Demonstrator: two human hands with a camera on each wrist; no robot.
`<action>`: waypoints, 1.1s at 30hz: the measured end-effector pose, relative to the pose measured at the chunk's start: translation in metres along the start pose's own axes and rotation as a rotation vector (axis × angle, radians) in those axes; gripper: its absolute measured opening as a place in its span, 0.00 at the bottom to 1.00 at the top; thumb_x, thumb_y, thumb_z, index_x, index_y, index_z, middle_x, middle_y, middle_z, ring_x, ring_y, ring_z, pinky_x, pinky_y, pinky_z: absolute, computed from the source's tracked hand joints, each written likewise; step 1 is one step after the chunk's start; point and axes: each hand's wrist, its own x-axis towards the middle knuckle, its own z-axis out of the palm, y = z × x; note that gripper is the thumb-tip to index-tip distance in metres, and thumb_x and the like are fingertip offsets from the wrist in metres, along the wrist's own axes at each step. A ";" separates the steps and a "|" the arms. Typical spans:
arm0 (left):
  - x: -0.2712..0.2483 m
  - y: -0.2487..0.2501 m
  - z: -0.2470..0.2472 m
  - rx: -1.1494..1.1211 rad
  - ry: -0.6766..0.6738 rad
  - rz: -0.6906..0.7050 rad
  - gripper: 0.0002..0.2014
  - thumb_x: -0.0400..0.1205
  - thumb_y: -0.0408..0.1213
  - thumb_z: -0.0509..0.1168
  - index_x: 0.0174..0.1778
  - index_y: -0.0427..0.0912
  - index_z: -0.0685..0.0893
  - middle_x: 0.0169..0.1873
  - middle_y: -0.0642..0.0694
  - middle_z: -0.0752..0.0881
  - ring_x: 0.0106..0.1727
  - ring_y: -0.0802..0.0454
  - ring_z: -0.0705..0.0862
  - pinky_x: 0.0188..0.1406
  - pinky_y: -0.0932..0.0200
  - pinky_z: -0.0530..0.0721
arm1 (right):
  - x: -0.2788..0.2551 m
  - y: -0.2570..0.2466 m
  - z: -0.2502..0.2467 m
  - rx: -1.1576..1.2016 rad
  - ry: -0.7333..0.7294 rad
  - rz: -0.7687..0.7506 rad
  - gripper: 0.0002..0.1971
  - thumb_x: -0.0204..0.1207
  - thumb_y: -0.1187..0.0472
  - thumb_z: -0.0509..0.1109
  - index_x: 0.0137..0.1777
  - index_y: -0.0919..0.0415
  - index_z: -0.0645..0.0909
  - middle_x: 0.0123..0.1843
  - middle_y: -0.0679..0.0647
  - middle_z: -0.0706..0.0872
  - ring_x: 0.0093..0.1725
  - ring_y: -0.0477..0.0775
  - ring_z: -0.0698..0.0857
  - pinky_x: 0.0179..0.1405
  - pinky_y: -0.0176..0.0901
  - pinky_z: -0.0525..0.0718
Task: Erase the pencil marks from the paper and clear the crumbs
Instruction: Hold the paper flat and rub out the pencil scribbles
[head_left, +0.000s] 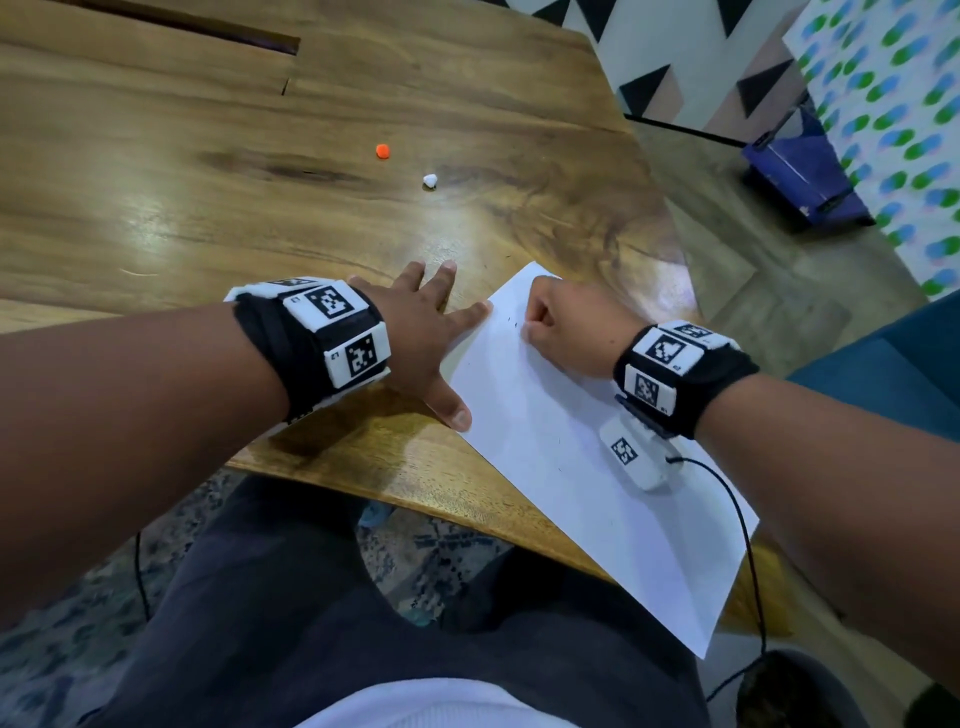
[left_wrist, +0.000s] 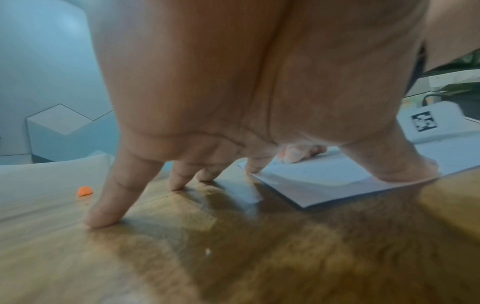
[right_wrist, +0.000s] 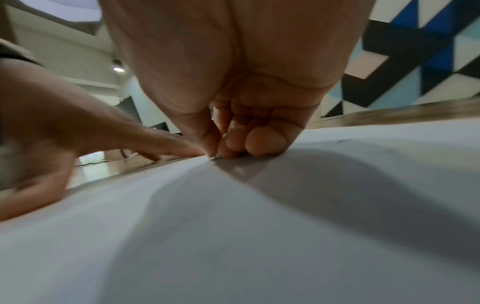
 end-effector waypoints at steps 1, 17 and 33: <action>0.000 0.000 0.000 -0.002 -0.001 -0.002 0.68 0.60 0.85 0.65 0.86 0.64 0.30 0.87 0.43 0.27 0.89 0.35 0.32 0.73 0.11 0.60 | 0.004 0.002 -0.002 -0.012 0.011 0.010 0.05 0.79 0.56 0.66 0.46 0.56 0.79 0.43 0.51 0.86 0.46 0.57 0.84 0.44 0.49 0.82; 0.002 -0.001 0.001 0.003 0.007 0.001 0.69 0.60 0.85 0.65 0.86 0.64 0.30 0.87 0.42 0.26 0.88 0.35 0.32 0.72 0.11 0.61 | -0.002 -0.002 -0.002 -0.015 -0.049 -0.046 0.02 0.77 0.57 0.64 0.43 0.53 0.76 0.40 0.50 0.85 0.44 0.58 0.84 0.45 0.54 0.86; 0.003 -0.001 0.003 -0.003 0.018 0.006 0.70 0.58 0.86 0.65 0.86 0.64 0.30 0.87 0.42 0.27 0.89 0.34 0.33 0.72 0.10 0.60 | -0.004 0.006 -0.003 -0.058 -0.077 -0.086 0.02 0.78 0.56 0.64 0.44 0.52 0.75 0.37 0.45 0.82 0.43 0.57 0.83 0.43 0.52 0.85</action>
